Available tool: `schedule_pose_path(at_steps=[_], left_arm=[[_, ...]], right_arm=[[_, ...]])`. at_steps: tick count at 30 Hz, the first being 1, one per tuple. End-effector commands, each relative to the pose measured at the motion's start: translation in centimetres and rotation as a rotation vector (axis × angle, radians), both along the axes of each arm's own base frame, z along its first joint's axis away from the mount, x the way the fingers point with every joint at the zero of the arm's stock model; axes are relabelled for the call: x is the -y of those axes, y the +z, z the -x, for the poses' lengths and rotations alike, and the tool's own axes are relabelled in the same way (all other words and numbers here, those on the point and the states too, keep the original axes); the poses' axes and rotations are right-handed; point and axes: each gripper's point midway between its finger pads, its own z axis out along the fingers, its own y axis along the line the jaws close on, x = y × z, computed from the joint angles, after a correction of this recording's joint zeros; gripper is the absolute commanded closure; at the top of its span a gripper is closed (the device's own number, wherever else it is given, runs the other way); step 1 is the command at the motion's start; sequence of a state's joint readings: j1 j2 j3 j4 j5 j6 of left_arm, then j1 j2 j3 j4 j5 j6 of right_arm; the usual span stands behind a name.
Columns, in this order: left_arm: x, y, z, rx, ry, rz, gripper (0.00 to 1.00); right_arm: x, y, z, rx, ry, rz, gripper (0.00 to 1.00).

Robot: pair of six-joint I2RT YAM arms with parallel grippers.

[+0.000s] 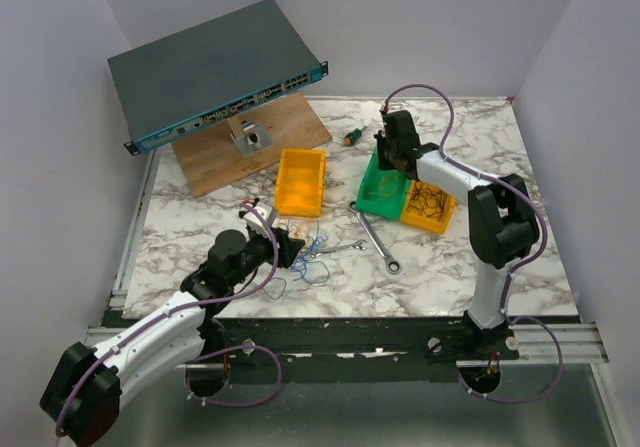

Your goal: Untangle the cables

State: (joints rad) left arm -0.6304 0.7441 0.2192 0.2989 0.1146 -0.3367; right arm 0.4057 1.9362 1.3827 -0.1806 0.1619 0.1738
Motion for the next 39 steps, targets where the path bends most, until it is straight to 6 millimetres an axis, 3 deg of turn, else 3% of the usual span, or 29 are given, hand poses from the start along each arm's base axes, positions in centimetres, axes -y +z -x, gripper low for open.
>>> schedule_pose_path(at_steps=[1,6,13,14,17,19,22,31,33,37,39], left_arm=[[0.0,1.5,-0.5,0.037,0.017,0.01,0.45],[0.0,1.7,-0.5,0.045,0.017,0.013,0.45],[-0.1,1.7,-0.5,0.045,0.017,0.016,0.45],[0.0,1.6,-0.4,0.041,0.015,0.013,0.45],[-0.1,1.7,-0.4,0.041,0.015,0.013,0.45],[-0.1,1.8,-0.4,0.047,0.017,0.017,0.45],[-0.2,1.7,-0.4,0.042,0.017,0.013,0.45],[0.0,1.4,-0.4,0.032,0.013,0.014,0.44],[0.0,1.5,-0.4,0.029,0.021,0.025,0.4],[-1.0,0.4,-0.9,-0.048,0.111,0.023,0.3],[-2.0,-0.2,-1.5,-0.097,0.184,-0.013,0.28]], right_arm=[[0.4,1.8,-0.2,0.048,-0.028,-0.003,0.97],[1.4,1.6,1.4,0.018,-0.068,-0.001,0.99],[2.6,-2.1,2.9,-0.062,-0.121,0.034,0.99],[2.4,-2.1,2.9,-0.062,-0.115,0.025,0.92],[1.8,-0.7,2.7,-0.04,-0.104,-0.014,0.53],[1.9,0.8,2.9,-0.012,-0.113,-0.033,0.4],[1.9,2.4,3.5,0.023,-0.132,-0.088,0.34],[1.0,7.1,4.1,0.131,-0.232,-0.327,0.34],[0.5,7.9,4.6,0.134,-0.204,-0.358,0.35],[-1.0,9.2,6.9,0.148,-0.093,-0.459,0.35],[-1.9,8.8,8.7,0.134,-0.036,-0.528,0.35]])
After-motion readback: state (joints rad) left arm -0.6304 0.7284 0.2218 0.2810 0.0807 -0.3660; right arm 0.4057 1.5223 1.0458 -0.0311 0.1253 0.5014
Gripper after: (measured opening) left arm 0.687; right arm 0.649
